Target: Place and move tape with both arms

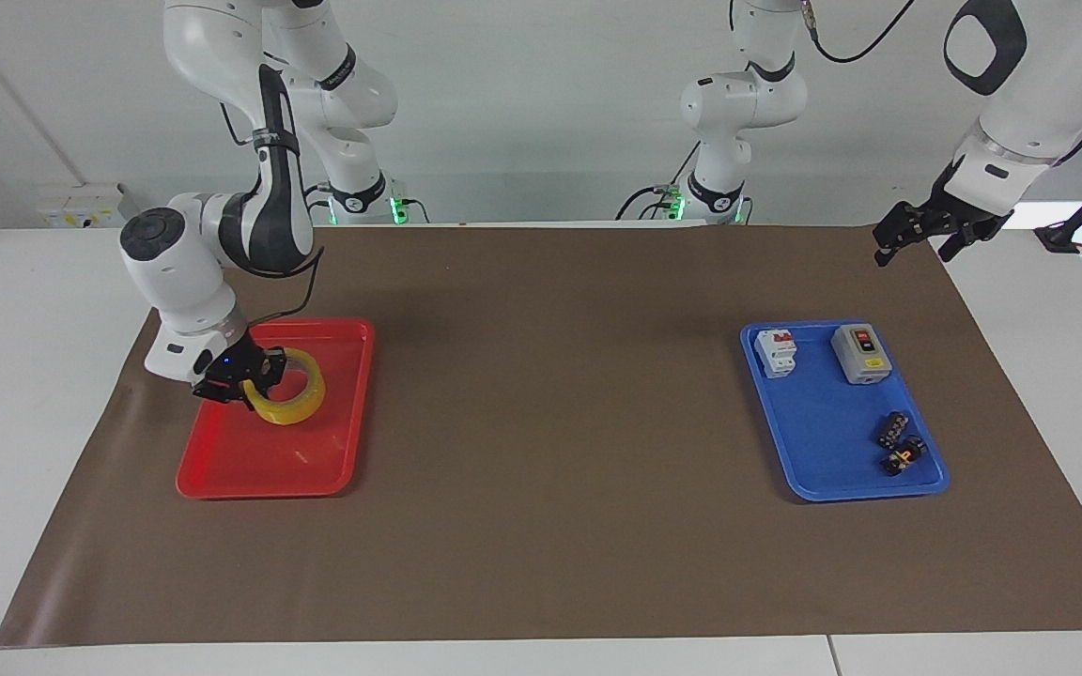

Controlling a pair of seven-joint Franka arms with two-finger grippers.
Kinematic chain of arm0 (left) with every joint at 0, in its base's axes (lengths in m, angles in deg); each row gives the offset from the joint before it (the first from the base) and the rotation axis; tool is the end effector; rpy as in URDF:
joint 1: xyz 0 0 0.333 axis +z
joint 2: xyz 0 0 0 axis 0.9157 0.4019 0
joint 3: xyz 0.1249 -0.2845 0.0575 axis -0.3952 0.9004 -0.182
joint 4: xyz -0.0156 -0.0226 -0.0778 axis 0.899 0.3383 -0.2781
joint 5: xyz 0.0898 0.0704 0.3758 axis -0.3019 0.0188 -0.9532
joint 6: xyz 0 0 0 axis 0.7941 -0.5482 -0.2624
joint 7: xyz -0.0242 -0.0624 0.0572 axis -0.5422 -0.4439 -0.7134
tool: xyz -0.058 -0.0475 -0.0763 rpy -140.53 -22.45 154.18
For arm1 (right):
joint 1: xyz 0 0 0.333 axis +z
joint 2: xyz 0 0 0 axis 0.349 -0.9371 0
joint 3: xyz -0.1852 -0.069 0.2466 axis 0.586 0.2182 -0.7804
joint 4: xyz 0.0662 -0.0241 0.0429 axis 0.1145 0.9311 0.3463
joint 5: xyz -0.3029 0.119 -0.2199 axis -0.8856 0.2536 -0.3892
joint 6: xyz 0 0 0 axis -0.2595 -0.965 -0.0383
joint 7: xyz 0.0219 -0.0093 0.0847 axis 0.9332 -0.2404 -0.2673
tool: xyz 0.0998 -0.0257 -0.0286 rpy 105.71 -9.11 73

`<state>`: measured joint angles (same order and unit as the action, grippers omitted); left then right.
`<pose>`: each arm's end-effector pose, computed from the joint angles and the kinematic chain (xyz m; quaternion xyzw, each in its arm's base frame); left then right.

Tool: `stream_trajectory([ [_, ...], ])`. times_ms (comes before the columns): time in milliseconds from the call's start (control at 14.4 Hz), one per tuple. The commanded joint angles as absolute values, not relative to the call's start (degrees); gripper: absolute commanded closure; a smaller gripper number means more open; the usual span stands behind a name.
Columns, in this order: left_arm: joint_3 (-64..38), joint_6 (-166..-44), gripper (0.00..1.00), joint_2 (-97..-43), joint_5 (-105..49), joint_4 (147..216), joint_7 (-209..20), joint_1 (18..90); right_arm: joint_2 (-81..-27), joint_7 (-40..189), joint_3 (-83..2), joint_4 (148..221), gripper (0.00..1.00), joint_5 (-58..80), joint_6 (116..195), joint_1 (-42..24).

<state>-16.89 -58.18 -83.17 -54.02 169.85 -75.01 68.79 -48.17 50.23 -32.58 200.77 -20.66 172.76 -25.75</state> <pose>0.5333 0.0294 0.5965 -0.9996 0.0093 0.0241 0.0069 0.5755 -0.0645 0.3518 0.9717 0.2322 0.0375 0.0216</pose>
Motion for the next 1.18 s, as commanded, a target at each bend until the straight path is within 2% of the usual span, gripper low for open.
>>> stream_trajectory([
  [0, -17.2, -59.1, 0.00, -84.3, -53.0, 171.3, -74.6, 68.5, -47.2, 49.2, -33.3, 202.9, 1.00, -20.9, 174.8, -26.8],
  [1038, -17.2, -59.1, 0.00, -84.3, -53.0, 171.3, -74.6, 68.5, -50.4, 53.9, -33.5, 204.6, 1.00, -20.8, 177.4, -27.4],
  [1108, -17.1, -59.1, 0.00, -84.3, -53.0, 171.3, -74.6, 68.5, -50.5, 54.1, -33.5, 204.6, 0.68, -20.8, 177.4, -27.3],
])
